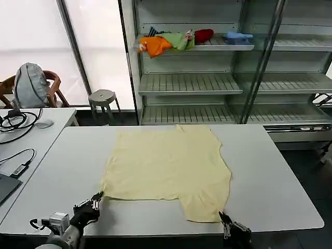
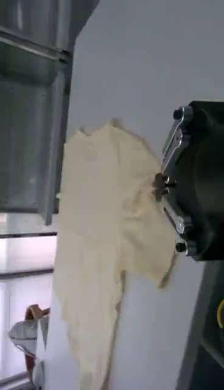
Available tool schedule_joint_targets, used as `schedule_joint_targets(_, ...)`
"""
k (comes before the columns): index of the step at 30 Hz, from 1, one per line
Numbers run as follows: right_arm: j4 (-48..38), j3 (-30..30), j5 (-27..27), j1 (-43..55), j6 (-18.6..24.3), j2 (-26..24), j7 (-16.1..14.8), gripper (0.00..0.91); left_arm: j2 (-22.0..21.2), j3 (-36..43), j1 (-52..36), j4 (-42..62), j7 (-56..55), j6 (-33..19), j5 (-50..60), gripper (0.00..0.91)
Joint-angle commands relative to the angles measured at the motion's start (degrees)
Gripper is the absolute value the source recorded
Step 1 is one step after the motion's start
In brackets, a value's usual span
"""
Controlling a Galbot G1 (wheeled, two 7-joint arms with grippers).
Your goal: Fold and organize the clothes.
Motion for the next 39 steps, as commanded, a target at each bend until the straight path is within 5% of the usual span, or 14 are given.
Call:
schedule_joint_targets(1, -2.21, -0.01, 2.13, 11.83, -1.43, 1.06, 0.45, 0.000, 0.09, -0.42, -6.58, 1.81, 2.18, -1.50, -4.98, 0.010)
schedule_joint_targets(15, -16.23, -4.23, 2.48, 30.97, -4.90, 3.85, 0.16, 0.000, -0.94, 3.24, -20.18, 12.62, 2.83, -1.44, -10.56, 0.010)
schedule_joint_targets(39, -28.40, -8.87, -1.94, 39.14, -3.47, 6.60, -0.92, 0.000, -1.14, 5.83, -26.86, 23.23, 4.03, -2.32, -11.09, 0.010)
